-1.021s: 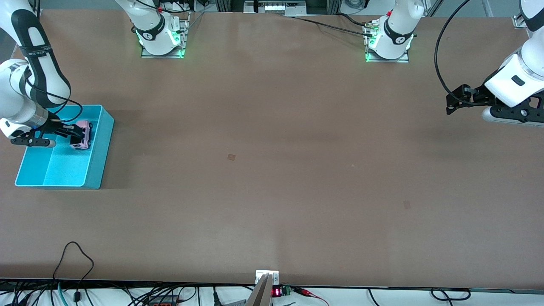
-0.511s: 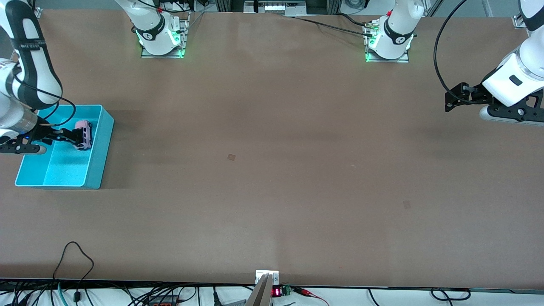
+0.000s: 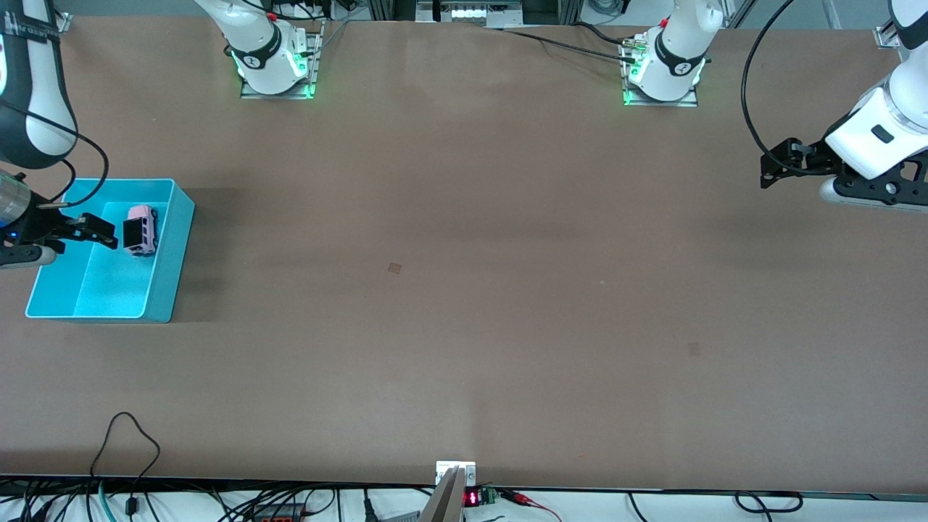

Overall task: Wind and store pink jeep toy
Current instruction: 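Open the right gripper to release the jeep inside the box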

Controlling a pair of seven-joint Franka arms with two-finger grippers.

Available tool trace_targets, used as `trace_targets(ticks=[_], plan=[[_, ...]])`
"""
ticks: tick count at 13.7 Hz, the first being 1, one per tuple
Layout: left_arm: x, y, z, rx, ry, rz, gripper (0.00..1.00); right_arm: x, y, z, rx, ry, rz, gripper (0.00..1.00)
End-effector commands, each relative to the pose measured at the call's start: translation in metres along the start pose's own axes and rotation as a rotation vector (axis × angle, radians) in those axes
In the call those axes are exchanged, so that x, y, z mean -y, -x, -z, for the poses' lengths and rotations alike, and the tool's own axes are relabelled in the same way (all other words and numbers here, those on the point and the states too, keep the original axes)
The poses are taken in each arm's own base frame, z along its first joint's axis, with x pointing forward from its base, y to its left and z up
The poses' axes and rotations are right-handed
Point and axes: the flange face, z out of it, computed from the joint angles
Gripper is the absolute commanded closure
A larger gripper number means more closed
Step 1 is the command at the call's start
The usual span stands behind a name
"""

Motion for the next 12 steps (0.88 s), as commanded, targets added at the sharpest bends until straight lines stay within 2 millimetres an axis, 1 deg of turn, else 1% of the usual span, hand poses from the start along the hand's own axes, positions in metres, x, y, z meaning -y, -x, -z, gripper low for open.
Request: trace_targets(ticks=[1,2,3,5,6,8,11,12], plan=[[-0.001,-0.002,0.007,0.004,0.010,-0.017,0.00,0.035,-0.004,0.038,-0.027,-0.024,-0.009,0.00],[-0.001,-0.002,0.007,0.004,0.010,-0.017,0.00,0.043,-0.004,0.047,-0.028,-0.032,-0.050,0.00],[-0.001,-0.002,0.006,0.007,0.010,-0.017,0.00,0.055,0.000,0.060,-0.010,-0.040,-0.100,0.00],[-0.001,-0.001,0.006,0.009,0.010,-0.017,0.00,0.090,-0.008,0.100,0.008,-0.048,-0.184,0.00],[-0.001,-0.001,0.006,0.009,0.010,-0.017,0.00,0.100,-0.009,0.115,0.039,-0.052,-0.219,0.00],[-0.001,-0.001,0.006,0.009,0.010,-0.017,0.00,0.106,-0.013,0.137,0.027,-0.045,-0.222,0.00],[-0.001,-0.001,0.006,0.010,0.010,-0.017,0.00,0.127,-0.021,0.172,-0.028,-0.042,-0.175,0.00],[-0.001,-0.001,0.006,0.010,0.010,-0.017,0.00,0.140,-0.020,0.182,-0.025,-0.051,-0.173,0.00]])
